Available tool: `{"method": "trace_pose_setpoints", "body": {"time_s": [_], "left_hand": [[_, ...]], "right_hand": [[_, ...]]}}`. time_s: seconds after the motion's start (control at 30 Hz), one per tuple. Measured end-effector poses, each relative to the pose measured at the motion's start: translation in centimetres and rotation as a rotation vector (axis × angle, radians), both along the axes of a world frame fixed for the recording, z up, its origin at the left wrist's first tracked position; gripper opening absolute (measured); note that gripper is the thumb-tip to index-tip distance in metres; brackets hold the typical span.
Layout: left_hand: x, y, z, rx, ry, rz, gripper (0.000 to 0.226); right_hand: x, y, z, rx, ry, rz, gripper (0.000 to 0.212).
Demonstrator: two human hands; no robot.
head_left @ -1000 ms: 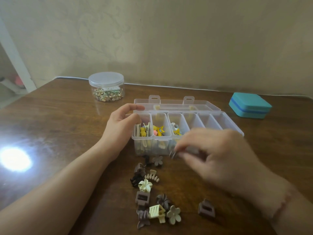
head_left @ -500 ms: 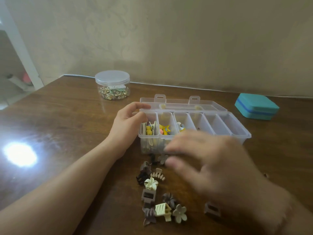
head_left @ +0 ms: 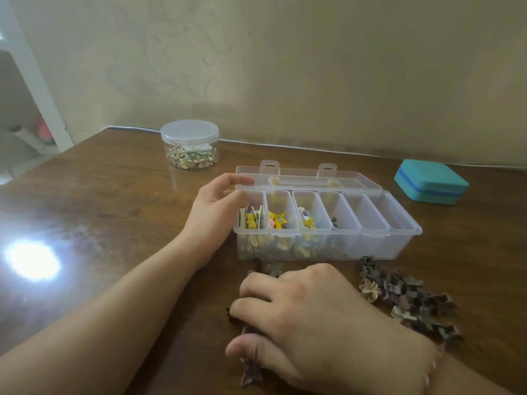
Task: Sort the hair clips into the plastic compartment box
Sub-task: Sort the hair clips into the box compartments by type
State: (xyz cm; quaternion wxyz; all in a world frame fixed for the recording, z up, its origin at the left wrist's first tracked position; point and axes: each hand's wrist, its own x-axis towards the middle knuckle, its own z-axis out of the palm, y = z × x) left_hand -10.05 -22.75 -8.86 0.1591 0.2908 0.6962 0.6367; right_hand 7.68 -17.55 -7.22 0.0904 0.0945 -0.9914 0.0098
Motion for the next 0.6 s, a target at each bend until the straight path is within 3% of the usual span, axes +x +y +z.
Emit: {"method": "trace_pose_setpoints", "body": {"time_s": [0.17,0.27,0.37,0.5,0.6], "left_hand": [[-0.1,0.0,-0.1,0.011,-0.022,-0.014,0.037],[-0.1,0.0,0.0,0.017,-0.024,-0.021,0.032],[-0.1,-0.1,0.0,0.004,-0.024,-0.024,0.032],[-0.1,0.0,0.1,-0.01,-0.025,-0.014,0.032],[-0.1,-0.1,0.2,-0.015,-0.018,-0.014,0.033]], "right_hand": [[0.5,1.3,1.1,-0.142,0.209,-0.006,0.035],[1.6,4.1,2.7,-0.369,0.382,-0.153,0.029],[2.4,7.2,3.5,-0.436,0.497,-0.352,0.014],[2.3,9.1,2.8,-0.503,0.445,-0.493,0.006],[2.4,9.4,2.9,-0.392,0.389,-0.534,0.004]]}}
